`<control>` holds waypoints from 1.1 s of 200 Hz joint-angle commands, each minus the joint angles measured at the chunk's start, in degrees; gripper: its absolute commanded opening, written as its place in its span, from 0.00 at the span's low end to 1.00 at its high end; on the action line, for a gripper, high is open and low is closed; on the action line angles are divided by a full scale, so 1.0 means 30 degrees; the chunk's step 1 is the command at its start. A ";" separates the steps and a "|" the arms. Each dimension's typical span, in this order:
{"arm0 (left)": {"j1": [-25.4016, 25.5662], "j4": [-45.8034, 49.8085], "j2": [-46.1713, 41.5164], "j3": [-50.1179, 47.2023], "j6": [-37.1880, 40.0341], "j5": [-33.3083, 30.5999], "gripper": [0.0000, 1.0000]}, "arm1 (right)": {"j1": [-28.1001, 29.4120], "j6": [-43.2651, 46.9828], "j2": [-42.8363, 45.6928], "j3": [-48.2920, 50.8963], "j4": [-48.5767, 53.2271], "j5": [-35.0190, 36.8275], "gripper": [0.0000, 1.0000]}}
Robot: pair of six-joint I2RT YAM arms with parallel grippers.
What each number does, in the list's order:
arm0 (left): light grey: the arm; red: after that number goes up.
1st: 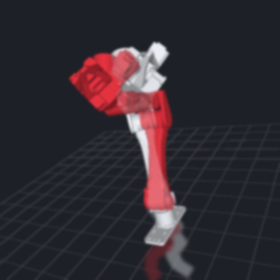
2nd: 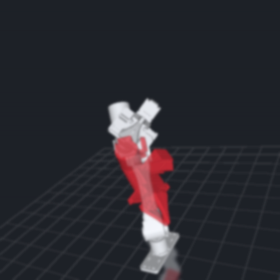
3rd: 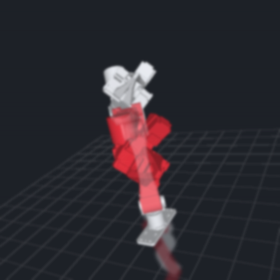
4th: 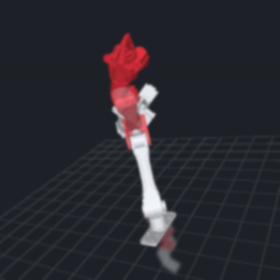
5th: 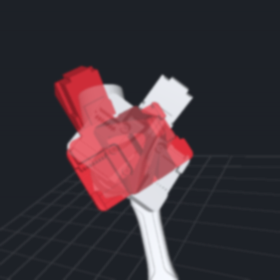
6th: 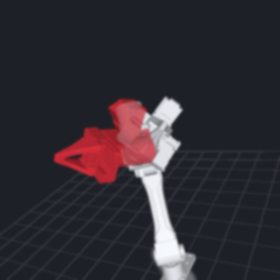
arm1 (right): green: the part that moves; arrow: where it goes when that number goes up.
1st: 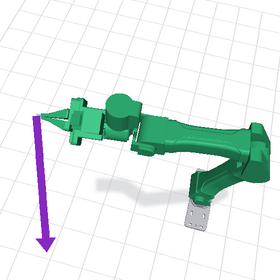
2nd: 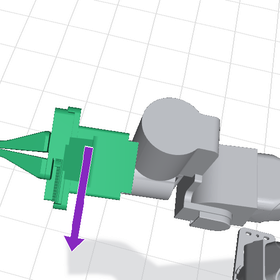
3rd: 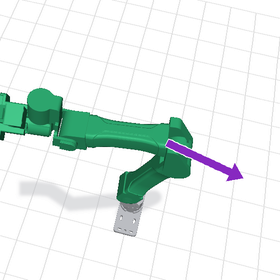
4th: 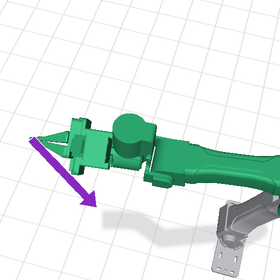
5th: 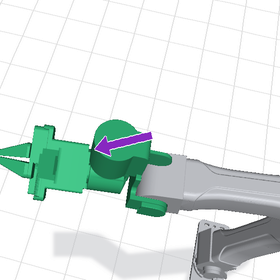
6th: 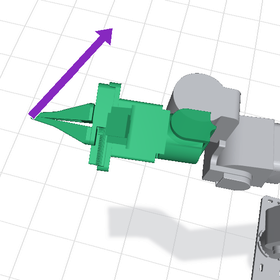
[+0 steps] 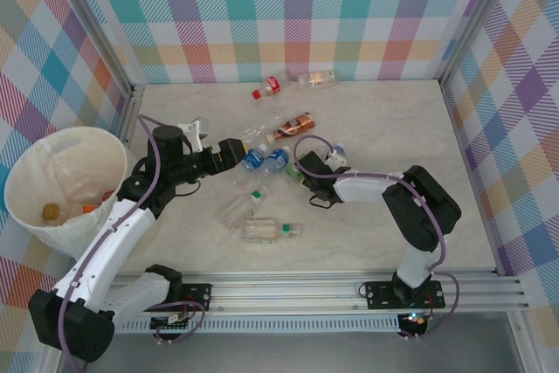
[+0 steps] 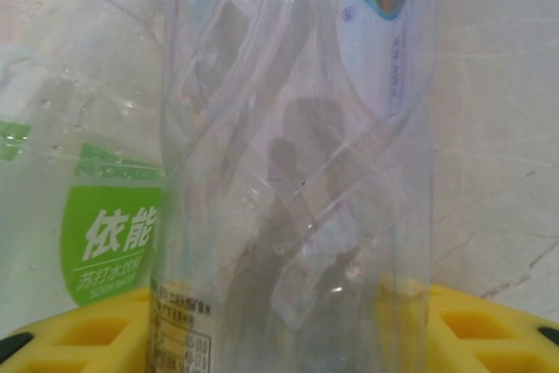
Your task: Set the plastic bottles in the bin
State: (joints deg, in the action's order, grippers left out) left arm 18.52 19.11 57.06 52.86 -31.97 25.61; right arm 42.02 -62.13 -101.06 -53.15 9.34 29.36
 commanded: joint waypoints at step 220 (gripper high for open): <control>0.3102 -0.6373 0.6246 -0.0162 -0.2830 0.1977 1.00 | 0.2662 0.8796 0.9568 0.7107 -0.8557 -0.4713 0.38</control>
State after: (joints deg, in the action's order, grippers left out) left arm 25.91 3.75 74.26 50.46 -40.34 30.46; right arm 49.39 -40.49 -73.76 -31.11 -11.75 23.79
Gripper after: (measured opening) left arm 0.999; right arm 0.467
